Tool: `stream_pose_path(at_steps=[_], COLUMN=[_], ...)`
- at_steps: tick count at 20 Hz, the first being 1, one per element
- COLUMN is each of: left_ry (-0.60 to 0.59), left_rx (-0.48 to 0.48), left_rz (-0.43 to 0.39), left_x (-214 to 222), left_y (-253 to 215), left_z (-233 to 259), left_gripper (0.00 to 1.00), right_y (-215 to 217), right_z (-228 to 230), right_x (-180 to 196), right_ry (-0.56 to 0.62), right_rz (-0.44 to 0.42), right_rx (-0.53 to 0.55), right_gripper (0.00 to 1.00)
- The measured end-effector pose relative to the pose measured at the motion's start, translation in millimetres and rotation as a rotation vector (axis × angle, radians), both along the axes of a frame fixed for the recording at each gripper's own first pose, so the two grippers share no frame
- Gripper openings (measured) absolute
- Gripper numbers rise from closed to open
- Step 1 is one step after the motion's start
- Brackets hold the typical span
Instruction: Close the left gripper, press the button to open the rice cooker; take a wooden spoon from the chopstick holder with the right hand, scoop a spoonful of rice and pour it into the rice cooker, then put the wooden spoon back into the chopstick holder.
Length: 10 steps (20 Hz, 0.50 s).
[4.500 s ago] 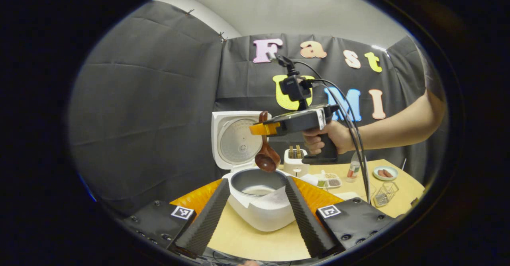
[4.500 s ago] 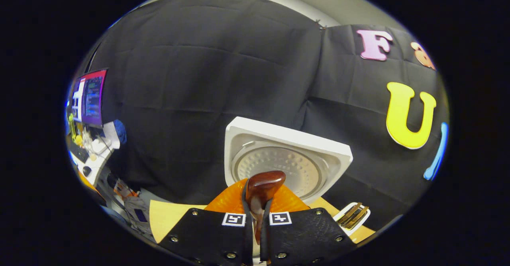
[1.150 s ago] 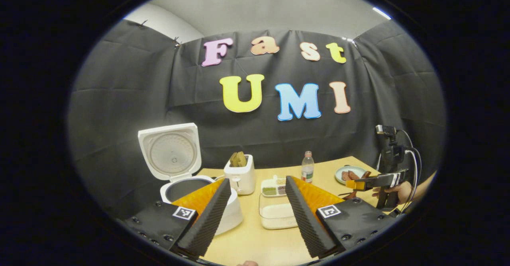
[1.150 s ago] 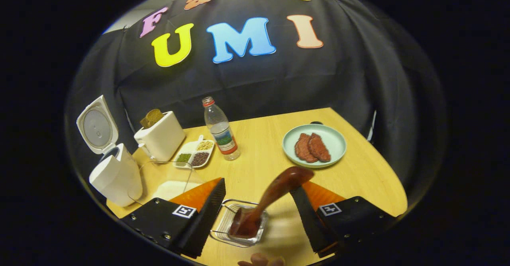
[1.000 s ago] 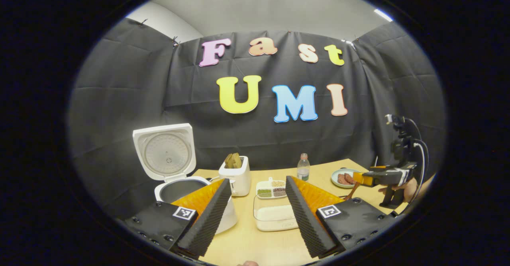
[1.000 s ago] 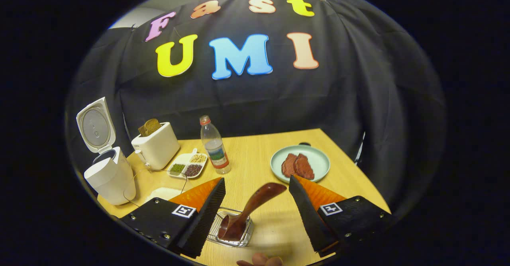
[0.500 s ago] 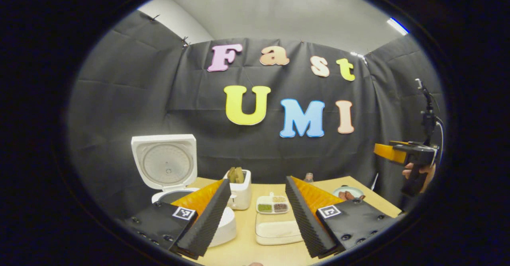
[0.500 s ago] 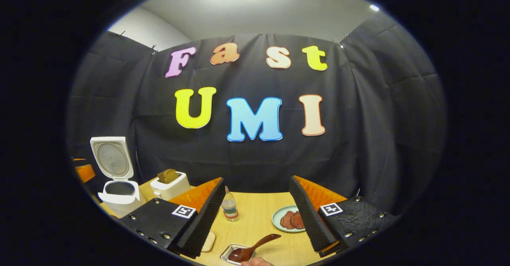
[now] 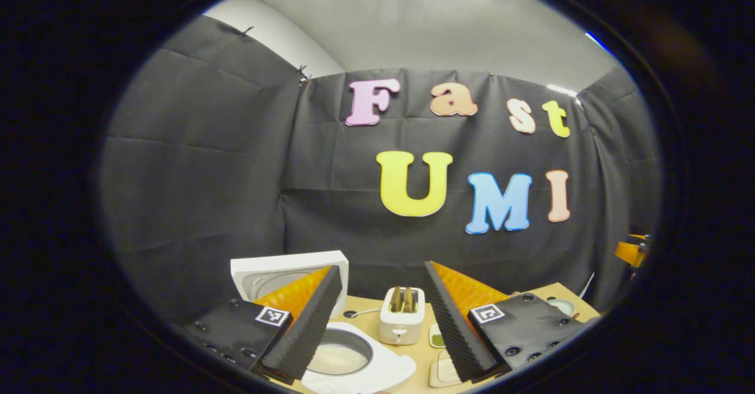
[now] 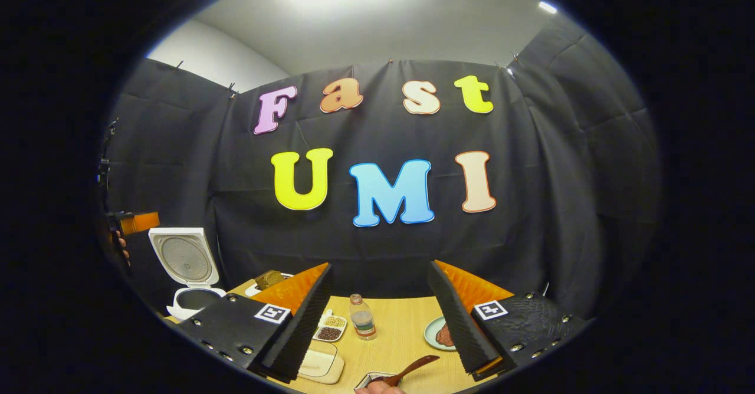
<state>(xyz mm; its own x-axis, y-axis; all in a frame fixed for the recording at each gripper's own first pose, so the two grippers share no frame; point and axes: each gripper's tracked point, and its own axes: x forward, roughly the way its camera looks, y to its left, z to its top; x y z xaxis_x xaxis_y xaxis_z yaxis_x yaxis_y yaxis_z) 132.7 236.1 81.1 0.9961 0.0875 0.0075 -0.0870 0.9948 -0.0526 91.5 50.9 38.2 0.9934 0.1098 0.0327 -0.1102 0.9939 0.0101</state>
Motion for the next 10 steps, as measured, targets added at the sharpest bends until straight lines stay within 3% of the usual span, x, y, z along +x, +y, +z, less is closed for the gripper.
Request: stream_pose_path(at_steps=[1,2,6,10], left_ry=[0.009,0.016,0.036,0.092], left_rx=[0.013,0.026,0.029,-0.045], left_rz=[0.018,0.030,0.119,0.228], left_x=[10,19,62,109], left_y=[11,20,63,107], left_z=[1,5,9,-16], left_gripper=[0.98,0.94,0.96,0.97], right_y=[-1,-3,-14,-18], right_z=[-1,-2,-9,-14], right_x=[2,3,12,17], right_ry=[0.003,0.007,0.031,0.057], right_rz=[-0.004,-0.008,-0.038,-0.061], right_rx=[0.000,0.000,-0.005,0.008], right_gripper=[0.98,0.98,0.98,0.98])
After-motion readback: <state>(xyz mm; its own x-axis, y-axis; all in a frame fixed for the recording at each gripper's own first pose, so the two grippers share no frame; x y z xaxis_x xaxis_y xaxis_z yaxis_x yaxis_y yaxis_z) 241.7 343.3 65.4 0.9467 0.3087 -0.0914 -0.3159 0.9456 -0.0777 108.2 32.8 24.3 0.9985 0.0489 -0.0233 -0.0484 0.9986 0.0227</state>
